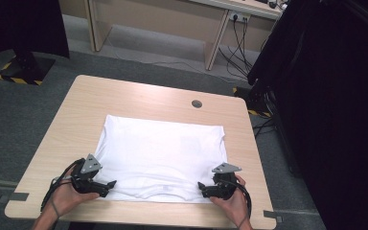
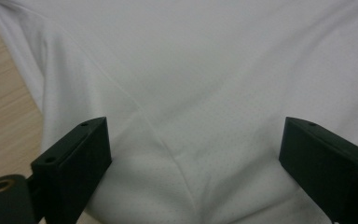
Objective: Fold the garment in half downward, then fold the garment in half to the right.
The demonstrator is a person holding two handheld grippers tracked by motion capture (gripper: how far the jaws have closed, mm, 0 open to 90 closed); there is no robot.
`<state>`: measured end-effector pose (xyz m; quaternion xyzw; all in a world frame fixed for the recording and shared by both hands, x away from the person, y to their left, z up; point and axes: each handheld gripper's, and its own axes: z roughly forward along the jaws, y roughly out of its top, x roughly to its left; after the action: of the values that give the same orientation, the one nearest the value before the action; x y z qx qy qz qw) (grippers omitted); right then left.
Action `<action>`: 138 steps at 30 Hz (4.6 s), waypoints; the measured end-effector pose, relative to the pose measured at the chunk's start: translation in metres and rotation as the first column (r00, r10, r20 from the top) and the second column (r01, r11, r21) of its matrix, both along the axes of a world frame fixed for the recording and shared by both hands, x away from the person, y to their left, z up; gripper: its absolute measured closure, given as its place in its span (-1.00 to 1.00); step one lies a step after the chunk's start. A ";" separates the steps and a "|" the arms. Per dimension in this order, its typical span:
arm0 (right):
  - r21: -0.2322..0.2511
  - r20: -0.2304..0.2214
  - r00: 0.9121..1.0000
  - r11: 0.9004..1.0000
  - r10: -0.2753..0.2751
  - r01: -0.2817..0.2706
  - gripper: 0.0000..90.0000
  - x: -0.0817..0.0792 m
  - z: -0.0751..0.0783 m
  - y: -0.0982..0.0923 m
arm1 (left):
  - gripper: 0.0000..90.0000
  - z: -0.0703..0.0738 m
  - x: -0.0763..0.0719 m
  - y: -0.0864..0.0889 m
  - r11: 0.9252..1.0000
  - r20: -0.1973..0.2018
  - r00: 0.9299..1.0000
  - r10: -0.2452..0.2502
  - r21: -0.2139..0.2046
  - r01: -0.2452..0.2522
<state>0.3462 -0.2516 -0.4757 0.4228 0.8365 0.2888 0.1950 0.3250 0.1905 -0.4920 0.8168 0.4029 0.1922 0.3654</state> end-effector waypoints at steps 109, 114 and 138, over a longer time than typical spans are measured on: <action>0.058 0.011 1.000 0.998 0.009 -0.009 -0.74 -0.013 -0.005 -0.071 | -1.00 -0.005 -0.027 -0.047 0.996 -0.013 0.996 -0.084 0.007 0.084; 0.057 0.010 1.000 0.998 0.002 -0.002 -0.74 -0.013 -0.005 -0.072 | -1.00 -0.005 -0.029 -0.049 0.996 -0.013 0.996 -0.089 0.007 0.089; 0.048 -0.004 1.000 0.999 -0.007 0.007 -0.74 -0.021 -0.003 -0.087 | -1.00 -0.006 -0.039 -0.064 0.992 -0.011 0.992 -0.124 0.007 0.124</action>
<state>0.3253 -0.3387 -0.4790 0.4308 0.8283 0.3075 0.1839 0.2861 0.1264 -0.4978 0.8427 0.3523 0.1665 0.3714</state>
